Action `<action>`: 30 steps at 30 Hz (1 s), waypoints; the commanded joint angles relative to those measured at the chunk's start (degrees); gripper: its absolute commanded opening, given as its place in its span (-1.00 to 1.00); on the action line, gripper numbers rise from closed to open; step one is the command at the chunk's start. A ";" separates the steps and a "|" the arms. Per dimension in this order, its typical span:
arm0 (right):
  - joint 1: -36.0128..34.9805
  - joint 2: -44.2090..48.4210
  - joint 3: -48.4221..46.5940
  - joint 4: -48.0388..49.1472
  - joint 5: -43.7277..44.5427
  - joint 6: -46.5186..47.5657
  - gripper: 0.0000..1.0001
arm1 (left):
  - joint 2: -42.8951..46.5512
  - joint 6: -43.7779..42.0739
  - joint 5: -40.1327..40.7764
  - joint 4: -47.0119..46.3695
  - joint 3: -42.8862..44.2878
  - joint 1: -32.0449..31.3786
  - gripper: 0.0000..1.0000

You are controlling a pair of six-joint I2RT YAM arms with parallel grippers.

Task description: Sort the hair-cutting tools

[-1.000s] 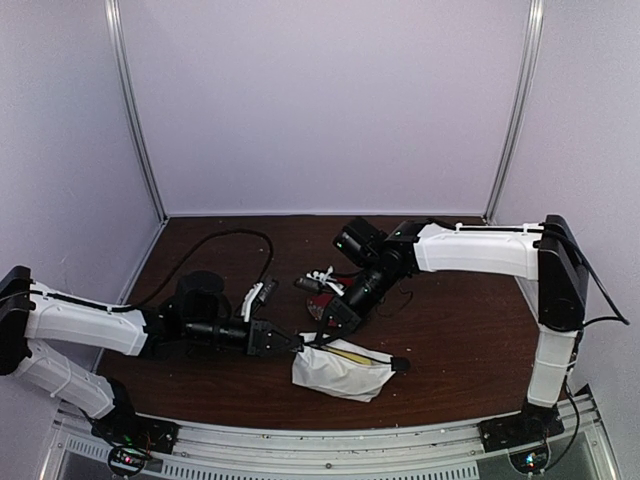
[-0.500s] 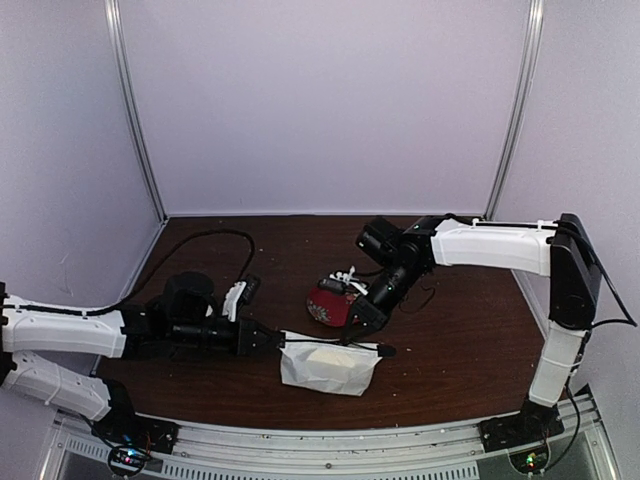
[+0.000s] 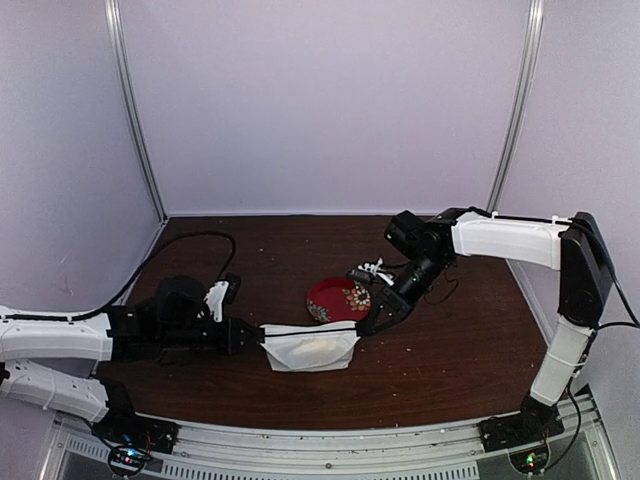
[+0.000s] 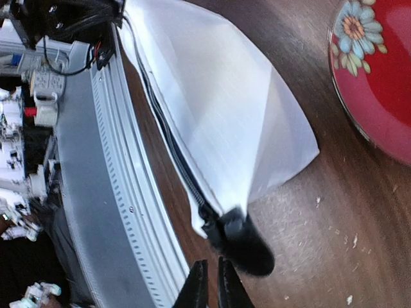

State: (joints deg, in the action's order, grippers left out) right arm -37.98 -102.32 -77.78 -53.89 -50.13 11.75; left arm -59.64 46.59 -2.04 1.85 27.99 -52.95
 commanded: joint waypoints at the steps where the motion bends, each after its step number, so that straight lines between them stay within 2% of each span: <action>1: 1.33 0.26 -4.27 -6.31 1.74 2.68 -0.48 | -2.69 -2.51 2.64 4.39 4.27 0.83 -0.40; 3: 1.53 0.95 -7.24 -8.47 3.15 4.72 -0.27 | -2.90 -4.64 3.32 7.23 6.95 0.83 -0.20; 5: 2.30 2.69 -8.80 -9.17 4.70 6.07 -0.19 | -2.19 -6.87 5.56 11.76 9.94 0.83 -0.07; 9: 6.15 7.42 -10.53 -9.41 7.07 8.18 -0.15 | -0.22 -13.06 12.70 21.01 16.84 0.82 0.24; 13: 13.28 12.83 -10.61 -5.72 10.31 7.56 -0.14 | 0.32 -18.07 21.62 29.32 25.04 1.77 0.57; 18: 22.93 21.58 -8.94 3.18 16.76 6.68 -0.08 | -1.19 -25.12 27.86 35.41 34.35 5.66 0.79; 19: 24.43 23.68 -8.00 5.61 18.09 6.07 0.01 | -1.64 -26.21 28.67 36.19 35.74 6.65 0.84; 20: 25.69 25.89 -6.92 8.22 19.45 5.07 0.39 | -2.16 -26.65 29.63 36.95 37.01 7.82 0.93; 21: 26.71 27.99 -5.44 11.22 20.68 3.96 0.96 | -2.81 -27.02 30.02 37.48 38.17 8.98 0.95; 26: 28.15 36.41 1.75 21.56 28.02 -0.59 1.00 | -4.92 -24.90 36.99 38.13 40.83 12.52 0.96; 28: 28.12 39.11 7.68 27.73 37.31 -8.77 1.00 | -5.30 -24.58 39.12 37.55 40.94 12.69 0.96; 30: 28.13 40.57 11.00 30.29 40.40 -10.19 1.00 | -5.19 -24.77 40.45 36.12 40.67 12.74 0.96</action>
State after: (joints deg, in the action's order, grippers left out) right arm -10.20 -63.31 -73.67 -33.76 -22.04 9.78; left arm -64.58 22.39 32.23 38.72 67.40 -40.53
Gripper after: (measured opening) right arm 0.999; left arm 0.978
